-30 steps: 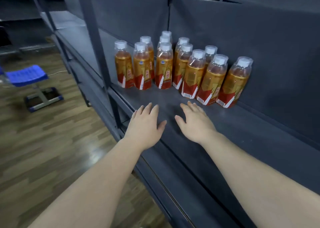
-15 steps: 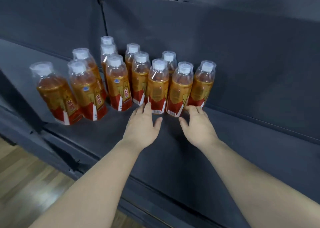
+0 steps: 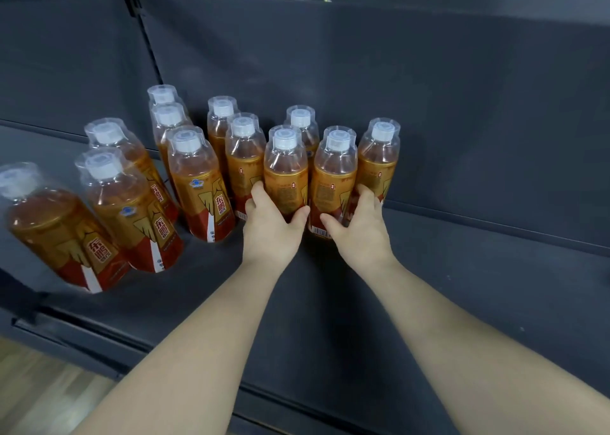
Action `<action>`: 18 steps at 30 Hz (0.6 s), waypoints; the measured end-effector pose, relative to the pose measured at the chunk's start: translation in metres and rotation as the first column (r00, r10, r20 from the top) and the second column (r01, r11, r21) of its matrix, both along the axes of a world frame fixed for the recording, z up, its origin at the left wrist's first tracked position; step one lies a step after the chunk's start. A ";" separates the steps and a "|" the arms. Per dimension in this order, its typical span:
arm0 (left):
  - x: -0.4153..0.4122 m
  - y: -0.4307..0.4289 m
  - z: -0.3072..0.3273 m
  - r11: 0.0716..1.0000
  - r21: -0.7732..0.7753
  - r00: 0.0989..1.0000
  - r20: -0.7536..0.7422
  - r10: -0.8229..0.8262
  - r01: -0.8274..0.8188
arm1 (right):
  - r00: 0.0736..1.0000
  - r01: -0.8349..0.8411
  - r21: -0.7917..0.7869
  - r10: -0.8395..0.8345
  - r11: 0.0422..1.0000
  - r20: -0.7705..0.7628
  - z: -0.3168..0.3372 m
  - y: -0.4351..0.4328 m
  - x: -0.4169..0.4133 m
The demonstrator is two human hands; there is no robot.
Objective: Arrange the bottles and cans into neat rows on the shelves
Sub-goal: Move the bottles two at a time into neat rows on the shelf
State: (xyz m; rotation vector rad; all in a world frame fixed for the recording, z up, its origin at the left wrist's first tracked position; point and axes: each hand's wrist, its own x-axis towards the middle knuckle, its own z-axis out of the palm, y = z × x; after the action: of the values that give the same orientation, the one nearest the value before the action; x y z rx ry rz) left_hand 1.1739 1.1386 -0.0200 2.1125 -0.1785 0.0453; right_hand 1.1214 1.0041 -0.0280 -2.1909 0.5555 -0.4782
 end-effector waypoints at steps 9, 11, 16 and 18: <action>0.009 -0.006 0.002 0.992 0.125 0.999 0.024 0.026 -0.028 | 0.995 0.096 -0.039 -0.095 0.995 0.015 -0.002 0.009 0.016; 0.009 -0.006 0.002 0.991 0.127 0.999 0.023 0.031 -0.034 | 0.996 0.093 -0.047 -0.093 0.995 0.015 -0.001 0.009 0.017; 0.007 -0.003 0.004 0.992 0.121 0.999 0.036 0.026 -0.031 | 0.996 0.087 -0.035 -0.087 0.996 0.014 0.001 0.007 0.014; 0.005 0.000 0.003 0.993 0.112 0.999 0.049 0.017 -0.022 | 0.997 0.082 -0.023 -0.081 0.996 0.018 0.001 0.005 0.012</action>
State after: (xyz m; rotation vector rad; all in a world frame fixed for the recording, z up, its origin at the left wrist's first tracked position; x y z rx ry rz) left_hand 1.1785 1.1384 -0.0168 2.2275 -0.1929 0.0994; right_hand 1.1330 1.0092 -0.0270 -2.1909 0.6346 -0.5491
